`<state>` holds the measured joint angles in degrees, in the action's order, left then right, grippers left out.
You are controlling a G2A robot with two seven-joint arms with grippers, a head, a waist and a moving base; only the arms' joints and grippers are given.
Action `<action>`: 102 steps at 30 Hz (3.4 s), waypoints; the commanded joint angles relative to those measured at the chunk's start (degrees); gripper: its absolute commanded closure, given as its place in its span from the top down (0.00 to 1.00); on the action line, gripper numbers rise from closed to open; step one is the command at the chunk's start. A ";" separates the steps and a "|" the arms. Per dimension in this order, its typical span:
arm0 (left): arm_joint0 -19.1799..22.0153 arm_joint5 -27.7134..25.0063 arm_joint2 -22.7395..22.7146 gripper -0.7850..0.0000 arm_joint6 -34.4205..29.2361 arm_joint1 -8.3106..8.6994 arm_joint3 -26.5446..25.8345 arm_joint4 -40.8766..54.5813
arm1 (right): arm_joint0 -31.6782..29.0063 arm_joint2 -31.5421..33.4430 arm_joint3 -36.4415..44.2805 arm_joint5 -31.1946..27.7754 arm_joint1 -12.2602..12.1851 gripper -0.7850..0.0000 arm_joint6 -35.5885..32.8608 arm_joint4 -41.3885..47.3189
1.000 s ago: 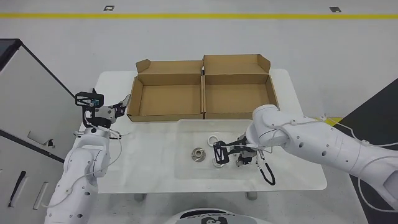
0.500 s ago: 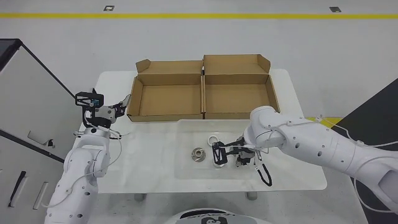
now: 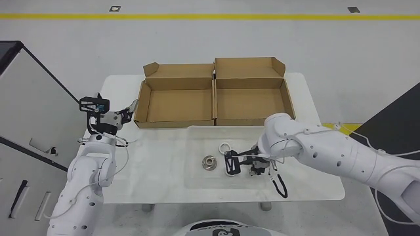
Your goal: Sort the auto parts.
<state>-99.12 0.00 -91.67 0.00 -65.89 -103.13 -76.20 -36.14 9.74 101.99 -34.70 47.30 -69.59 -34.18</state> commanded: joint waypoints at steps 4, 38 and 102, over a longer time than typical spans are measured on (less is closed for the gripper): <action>0.00 0.00 0.00 1.00 0.00 0.00 0.00 0.00 | -0.22 0.00 0.07 0.17 -0.11 0.34 -0.17 -0.06; 0.00 0.00 0.00 1.00 0.00 0.00 0.00 0.00 | 8.34 1.18 4.45 -10.58 -7.13 0.00 10.59 8.63; 0.00 0.00 0.00 1.00 0.00 0.00 0.00 0.00 | 18.88 10.32 -5.09 -23.30 -4.94 0.00 61.31 28.99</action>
<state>-99.12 0.00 -91.67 0.00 -65.89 -103.13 -76.20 -17.05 19.86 96.78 -58.00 42.34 -9.34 -5.60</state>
